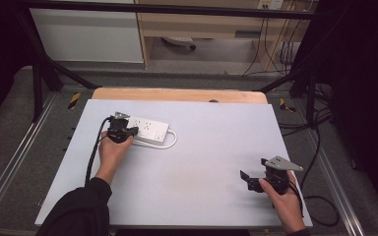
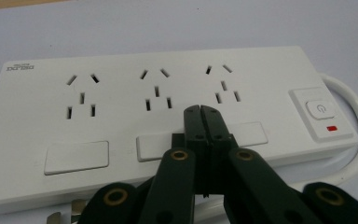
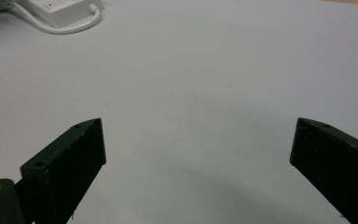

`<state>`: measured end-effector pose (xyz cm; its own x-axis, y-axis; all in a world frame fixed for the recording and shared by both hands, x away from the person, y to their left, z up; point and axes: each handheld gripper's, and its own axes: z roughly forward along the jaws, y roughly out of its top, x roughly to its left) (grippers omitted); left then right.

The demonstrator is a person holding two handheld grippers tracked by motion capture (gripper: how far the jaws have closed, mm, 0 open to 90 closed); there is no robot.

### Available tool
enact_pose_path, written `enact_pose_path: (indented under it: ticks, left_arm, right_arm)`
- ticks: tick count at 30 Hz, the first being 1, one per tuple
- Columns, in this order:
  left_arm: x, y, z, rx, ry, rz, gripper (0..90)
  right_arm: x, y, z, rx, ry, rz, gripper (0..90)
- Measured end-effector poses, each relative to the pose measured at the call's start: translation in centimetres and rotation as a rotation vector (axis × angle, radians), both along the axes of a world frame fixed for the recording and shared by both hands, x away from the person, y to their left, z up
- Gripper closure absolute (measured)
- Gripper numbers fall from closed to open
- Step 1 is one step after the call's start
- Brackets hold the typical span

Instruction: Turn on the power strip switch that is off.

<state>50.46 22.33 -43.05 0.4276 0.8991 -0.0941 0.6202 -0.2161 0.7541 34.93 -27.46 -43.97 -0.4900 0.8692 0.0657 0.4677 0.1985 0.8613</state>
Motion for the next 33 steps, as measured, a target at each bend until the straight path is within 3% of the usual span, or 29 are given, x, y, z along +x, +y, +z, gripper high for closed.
enact_pose_path:
  ticks: [11, 24, 29, 31, 32, 33]
  left_arm:
    - [0.0, 0.0, 0.0, 0.004, 0.0, 0.002, 90.0]
    - [-0.4, 0.5, 1.2, -0.019, -0.038, 0.023, 90.0]
    - [-0.5, 0.4, 1.5, -0.04, -0.044, 0.025, 78.9]
    - [-0.5, 0.3, 1.5, -0.043, -0.045, 0.032, 64.2]
    - [-0.5, 0.3, 1.6, -0.044, -0.052, 0.04, 64.2]
    - [-0.5, 0.3, 1.6, -0.053, -0.058, 0.042, 58.7]
  right_arm:
    - [0.0, 0.0, 0.1, 0.006, -0.003, -0.003, 3.8]
    - [0.1, -0.1, 0.2, 0.012, -0.011, -0.002, 3.9]
    - [0.1, -0.1, 0.2, 0.016, -0.012, 0.0, 3.9]
    - [0.1, -0.1, 0.2, 0.014, -0.013, 0.004, 3.9]
    - [0.1, -0.1, 0.2, 0.014, -0.013, 0.004, 3.9]
    - [0.1, -0.1, 0.2, 0.016, -0.013, 0.004, 3.8]
